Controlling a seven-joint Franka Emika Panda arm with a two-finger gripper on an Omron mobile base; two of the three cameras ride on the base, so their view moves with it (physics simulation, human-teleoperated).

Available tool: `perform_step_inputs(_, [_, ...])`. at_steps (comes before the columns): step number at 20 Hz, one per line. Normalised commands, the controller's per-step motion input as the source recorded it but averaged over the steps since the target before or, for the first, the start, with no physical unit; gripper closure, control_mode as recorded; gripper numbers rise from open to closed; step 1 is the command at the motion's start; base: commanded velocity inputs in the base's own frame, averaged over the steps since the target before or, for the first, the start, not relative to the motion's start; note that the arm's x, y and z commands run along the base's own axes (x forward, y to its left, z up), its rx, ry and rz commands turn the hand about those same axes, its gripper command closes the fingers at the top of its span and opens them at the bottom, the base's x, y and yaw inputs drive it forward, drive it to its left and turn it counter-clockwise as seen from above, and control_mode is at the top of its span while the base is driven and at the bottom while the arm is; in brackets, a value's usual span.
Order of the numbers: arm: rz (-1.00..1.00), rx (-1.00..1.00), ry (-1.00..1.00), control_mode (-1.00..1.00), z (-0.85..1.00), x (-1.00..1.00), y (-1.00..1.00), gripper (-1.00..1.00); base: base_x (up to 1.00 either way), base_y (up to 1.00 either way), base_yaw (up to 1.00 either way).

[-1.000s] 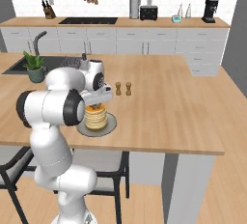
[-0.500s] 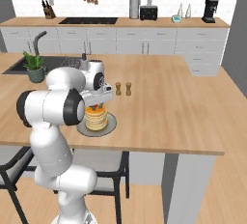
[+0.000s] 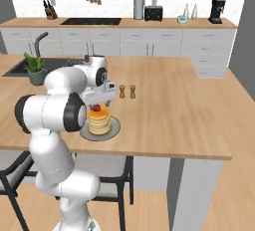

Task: Take the strawberry from the fridge and place it on top of the pancake, located on the dining counter.

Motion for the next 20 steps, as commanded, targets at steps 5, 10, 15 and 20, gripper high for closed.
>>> perform_step_inputs(5, [0.0, 0.0, 0.0, -1.0, 0.62, -0.29, -0.01, -1.0, 0.0, 0.0, 0.0])
perform_step_inputs(10, [0.0, 0.0, 0.0, -1.0, 0.48, -0.74, -0.07, -1.0, 0.0, 0.0, 0.0])
perform_step_inputs(15, [0.0, 0.0, -0.01, -1.0, 0.32, -0.98, -0.06, -1.0, 0.0, 0.0, 0.0])
perform_step_inputs(20, [0.0, 0.0, -0.04, -1.0, 0.14, -1.0, -0.01, -1.0, 0.0, 0.0, 0.0])
